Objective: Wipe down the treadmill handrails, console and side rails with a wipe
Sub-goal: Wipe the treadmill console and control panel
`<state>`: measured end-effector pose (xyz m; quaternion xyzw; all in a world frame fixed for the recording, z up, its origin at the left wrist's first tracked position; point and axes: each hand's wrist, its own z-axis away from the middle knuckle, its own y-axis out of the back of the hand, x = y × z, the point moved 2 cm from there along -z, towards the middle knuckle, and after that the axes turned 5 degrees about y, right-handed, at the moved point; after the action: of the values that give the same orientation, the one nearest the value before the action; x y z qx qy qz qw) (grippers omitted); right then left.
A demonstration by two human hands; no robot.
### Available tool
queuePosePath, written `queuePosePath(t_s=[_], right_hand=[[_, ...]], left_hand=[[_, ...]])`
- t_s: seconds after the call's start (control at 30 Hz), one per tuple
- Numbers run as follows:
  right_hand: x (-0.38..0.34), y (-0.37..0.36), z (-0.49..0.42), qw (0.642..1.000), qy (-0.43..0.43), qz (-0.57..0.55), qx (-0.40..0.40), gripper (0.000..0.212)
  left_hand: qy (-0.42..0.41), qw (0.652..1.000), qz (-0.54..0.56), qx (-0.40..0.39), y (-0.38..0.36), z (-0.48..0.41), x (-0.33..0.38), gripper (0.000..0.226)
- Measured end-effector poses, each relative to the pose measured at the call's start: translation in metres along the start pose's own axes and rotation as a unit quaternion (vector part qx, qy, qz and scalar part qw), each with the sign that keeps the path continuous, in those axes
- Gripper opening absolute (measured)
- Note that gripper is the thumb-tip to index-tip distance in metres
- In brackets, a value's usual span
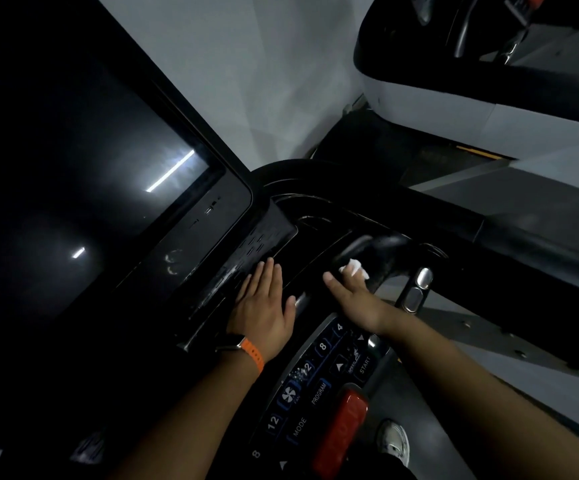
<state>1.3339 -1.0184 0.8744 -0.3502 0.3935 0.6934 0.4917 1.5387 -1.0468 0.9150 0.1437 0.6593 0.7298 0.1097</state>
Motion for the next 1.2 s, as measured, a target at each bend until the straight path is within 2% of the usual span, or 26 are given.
queuePosePath(t_s=[0.07,0.1,0.17,0.23,0.3,0.4,0.5,0.57,0.7,0.77,0.87,0.93,1.07,1.13,1.2], right_hand=[[-0.001,0.003,-0.005,0.999,-0.011,-0.029,0.023,0.125],[-0.001,0.009,-0.012,0.998,-0.018,-0.032,0.055,0.122],[-0.009,0.028,-0.028,0.992,-0.047,-0.014,0.120,0.101],[-0.019,0.044,-0.039,0.984,-0.094,-0.016,0.149,0.094],[-0.029,0.040,-0.040,0.984,-0.105,-0.012,0.141,0.093],[-0.031,0.009,-0.017,0.996,-0.020,0.025,0.086,0.090],[-0.015,0.015,-0.014,0.983,0.022,0.163,0.078,0.087],[-0.004,0.047,-0.030,0.965,0.009,0.241,0.108,0.087],[0.012,0.088,-0.040,0.947,-0.038,0.293,0.126,0.089],[0.017,0.074,-0.038,0.952,-0.056,0.258,0.155,0.093],[0.002,0.035,-0.040,0.974,-0.074,0.095,0.194,0.099],[-0.008,0.013,-0.036,0.977,-0.094,0.025,0.189,0.102],[-0.003,0.005,-0.028,0.989,-0.046,-0.027,0.139,0.095],[0.000,0.022,-0.037,0.981,-0.056,-0.020,0.184,0.092],[-0.010,0.046,-0.049,0.964,-0.108,-0.029,0.241,0.093]], left_hand=[[0.000,1.000,0.001,-0.002,0.000,0.000,-0.001,0.077],[0.001,1.000,0.003,-0.002,0.000,0.000,-0.001,0.077],[0.002,1.000,-0.002,-0.006,0.000,0.000,-0.001,0.077],[0.002,1.000,-0.006,-0.009,0.000,0.000,0.000,0.078],[0.002,1.000,-0.005,-0.008,0.000,-0.001,0.000,0.078],[0.004,1.000,-0.007,-0.002,-0.001,0.000,0.001,0.077],[0.002,1.000,-0.009,-0.004,-0.002,-0.001,0.000,0.076],[0.000,1.000,-0.010,-0.005,-0.003,0.000,0.000,0.076],[0.001,1.000,-0.006,-0.008,-0.001,-0.002,0.000,0.076],[0.005,1.000,-0.005,-0.009,-0.002,-0.002,0.000,0.077],[0.005,1.000,-0.005,-0.009,-0.003,-0.003,0.000,0.076],[0.001,1.000,-0.007,-0.008,-0.004,-0.003,-0.001,0.076],[0.002,1.000,-0.010,-0.002,-0.004,-0.003,0.000,0.077],[0.001,1.000,-0.011,-0.004,-0.004,-0.003,0.000,0.077],[0.001,1.000,-0.010,-0.004,-0.004,-0.003,0.000,0.078]])
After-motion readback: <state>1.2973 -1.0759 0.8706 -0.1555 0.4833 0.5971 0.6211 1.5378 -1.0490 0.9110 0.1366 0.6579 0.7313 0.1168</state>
